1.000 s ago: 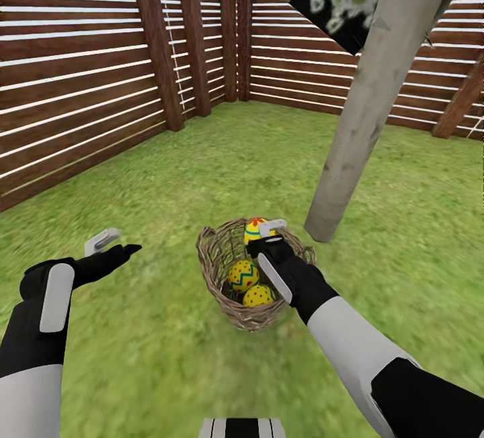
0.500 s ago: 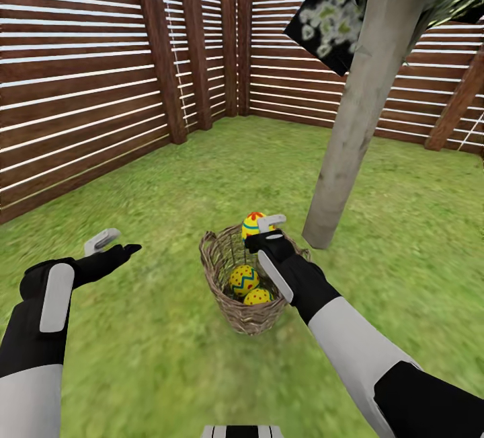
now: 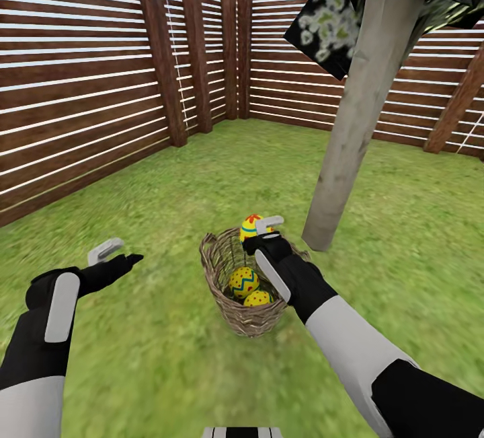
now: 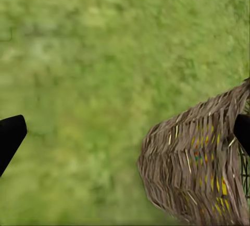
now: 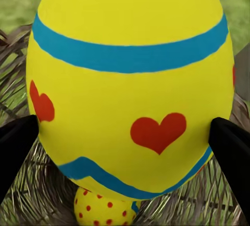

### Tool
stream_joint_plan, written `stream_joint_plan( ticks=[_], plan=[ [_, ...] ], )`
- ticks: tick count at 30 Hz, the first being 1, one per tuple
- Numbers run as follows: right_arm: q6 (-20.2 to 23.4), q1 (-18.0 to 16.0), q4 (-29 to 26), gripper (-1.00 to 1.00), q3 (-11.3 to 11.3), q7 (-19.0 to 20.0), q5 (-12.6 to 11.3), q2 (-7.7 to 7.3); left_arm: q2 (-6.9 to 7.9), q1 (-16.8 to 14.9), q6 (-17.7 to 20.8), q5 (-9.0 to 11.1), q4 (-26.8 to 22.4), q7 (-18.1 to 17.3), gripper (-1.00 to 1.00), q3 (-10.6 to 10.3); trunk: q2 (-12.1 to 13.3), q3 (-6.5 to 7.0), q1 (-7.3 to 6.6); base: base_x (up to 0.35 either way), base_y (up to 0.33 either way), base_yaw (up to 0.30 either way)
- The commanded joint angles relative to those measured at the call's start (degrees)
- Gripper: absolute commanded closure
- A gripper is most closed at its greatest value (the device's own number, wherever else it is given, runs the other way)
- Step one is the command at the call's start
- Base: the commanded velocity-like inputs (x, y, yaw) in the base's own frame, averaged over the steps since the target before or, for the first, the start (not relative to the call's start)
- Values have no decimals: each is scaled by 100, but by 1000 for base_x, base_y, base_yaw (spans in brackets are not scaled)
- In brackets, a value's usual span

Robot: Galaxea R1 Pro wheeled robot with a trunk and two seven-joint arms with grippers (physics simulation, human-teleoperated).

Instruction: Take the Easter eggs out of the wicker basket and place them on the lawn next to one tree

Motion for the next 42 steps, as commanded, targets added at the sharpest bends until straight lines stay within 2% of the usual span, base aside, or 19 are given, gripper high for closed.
stream_joint_plan(
  ticks=[1,3,8,10,11,12,13,17,19,21,22,26,29,31,36,38,40,41,42],
  plan=[
    [11,-5,-7,100,12,-56,-58,0,2,-2,23,62,-6,53,-100,4,-2,-5,-1,0,0,0],
    [11,-5,-16,100,13,-56,-56,0,-1,-2,23,62,-6,53,-100,7,-2,-5,-1,0,0,0],
    [11,-5,-91,100,-6,-56,-51,0,-5,2,31,56,-3,66,-100,1,5,106,-14,0,0,0],
    [13,-3,-138,100,-182,-56,-51,0,-5,-1,34,53,-6,77,-100,8,7,150,-19,0,0,0],
    [17,6,-232,100,-406,-52,-73,0,-5,-1,34,53,-6,78,-100,9,9,172,-22,0,0,0],
    [23,23,-381,100,-594,-49,-195,0,-5,1,37,57,-6,79,-100,10,10,194,-24,-49,0,0],
    [26,45,-495,100,-662,-48,-335,-36,-5,0,38,59,-6,79,-100,7,11,217,-27,-173,0,0],
    [205,114,-842,100,-732,-34,-1355,-336,-5,-1,40,61,-6,73,-100,2,17,312,-37,-306,0,-47],
    [491,178,-1074,100,-734,66,-2108,-576,-5,-3,40,61,-6,71,-100,3,19,369,-42,-310,0,-187],
    [813,397,-1538,100,-734,291,-2729,-878,-5,1,40,67,-6,71,-100,3,22,427,-48,-233,0,-207],
    [900,517,-1769,100,-735,540,-2967,-1071,-5,1,40,88,-6,71,-100,6,23,455,-50,-193,0,-210],
    [941,689,-2041,100,-736,1372,-3555,-1797,-5,0,40,187,-6,71,-100,5,29,571,-60,-52,0,-211],
    [930,780,-2060,100,-840,1459,-3627,-2095,-5,2,40,193,-6,71,-100,1,33,658,-68,-2,0,-211],
    [940,805,-2051,100,-1037,1463,-3628,-2162,-5,2,40,193,-6,69,-100,1,35,716,-73,0,0,-211],
    [900,911,-1944,100,-1135,1451,-3633,-2529,2,1,40,240,-6,55,-100,1,42,861,-86,0,0,-211],
    [883,993,-1893,100,-1255,1432,-3610,-2775,48,-1,47,407,-9,54,-100,23,94,914,-116,0,0,-211],
    [862,1088,-1687,100,-1317,1381,-3560,-2906,147,-3,53,671,-11,53,-100,78,174,964,-160,0,0,-211],
    [852,1103,-1570,100,-1325,1349,-3508,-2973,201,-3,55,788,-12,53,-100,96,214,988,-182,0,0,-211],
    [810,1115,-1460,100,-1329,1290,-3325,-3046,262,-4,62,946,-14,53,-100,108,254,1013,-204,0,0,-211]
  ],
)
